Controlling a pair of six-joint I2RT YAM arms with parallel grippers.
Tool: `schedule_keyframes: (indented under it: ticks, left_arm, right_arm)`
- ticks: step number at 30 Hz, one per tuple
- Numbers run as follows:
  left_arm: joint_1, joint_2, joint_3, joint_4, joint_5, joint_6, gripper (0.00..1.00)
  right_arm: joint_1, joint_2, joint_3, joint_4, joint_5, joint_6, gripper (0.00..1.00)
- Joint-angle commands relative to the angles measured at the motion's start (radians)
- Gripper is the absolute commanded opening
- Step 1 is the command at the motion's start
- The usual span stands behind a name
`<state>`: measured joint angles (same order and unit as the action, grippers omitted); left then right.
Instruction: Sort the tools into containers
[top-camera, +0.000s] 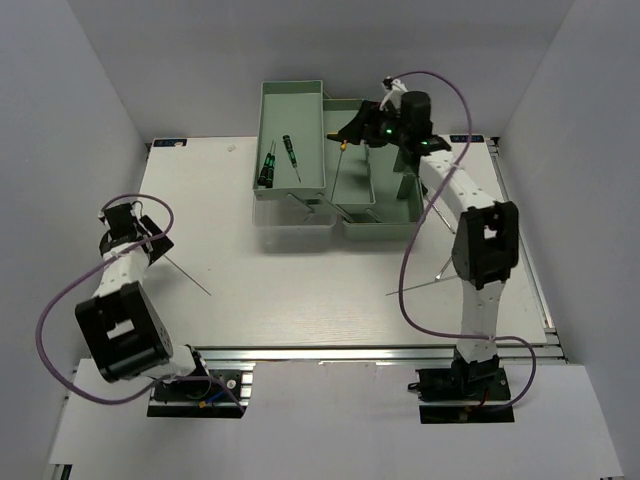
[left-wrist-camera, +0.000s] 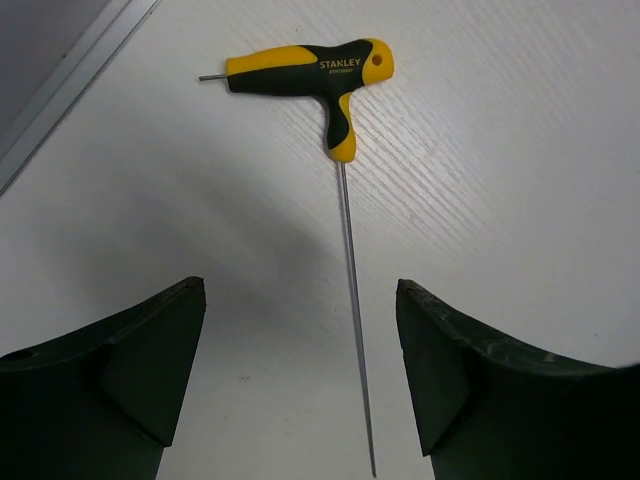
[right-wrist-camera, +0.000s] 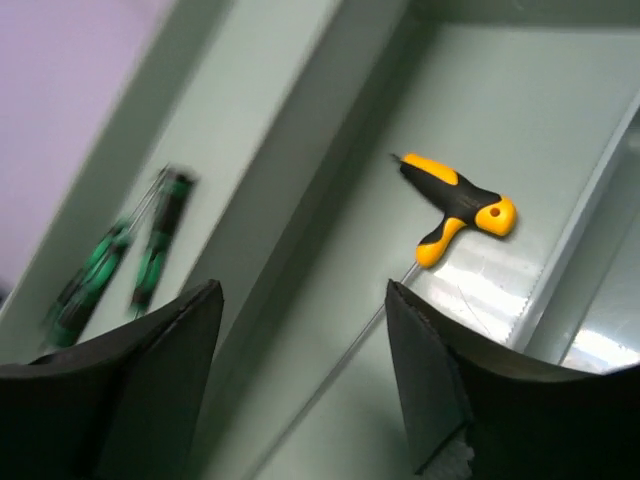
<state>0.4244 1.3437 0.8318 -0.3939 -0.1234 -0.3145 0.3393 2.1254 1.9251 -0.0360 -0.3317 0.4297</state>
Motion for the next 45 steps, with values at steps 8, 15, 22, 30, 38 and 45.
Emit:
schedule_keyframes:
  ticks: [8,15,22,30,38,45]
  left_arm:
    - [0.014,0.271,0.151,0.066,0.057,0.023,0.77]
    - [0.016,0.383,0.204,0.093,0.054,0.008,0.66]
    - [0.004,0.379,0.121,0.208,-0.001,-0.07,0.6]
    - [-0.001,0.434,0.144,0.214,-0.084,-0.118,0.49]
    - [-0.022,0.436,0.133,0.181,-0.093,-0.106,0.31]
    - [-0.047,0.319,0.026,0.193,-0.016,-0.097,0.16]
  right_arm:
    - [-0.22,-0.307,-0.311,0.216,-0.567,-0.204,0.62]
    - [-0.238,-0.404,-0.451,0.219,-0.57,-0.249,0.6]
    - [-0.244,-0.43,-0.463,0.191,-0.549,-0.238,0.6]
    - [-0.255,-0.459,-0.485,0.168,-0.523,-0.232,0.6]
    - [-0.27,-0.481,-0.498,0.177,-0.514,-0.207,0.59]
    - [-0.275,-0.513,-0.529,0.203,-0.526,-0.197,0.6]
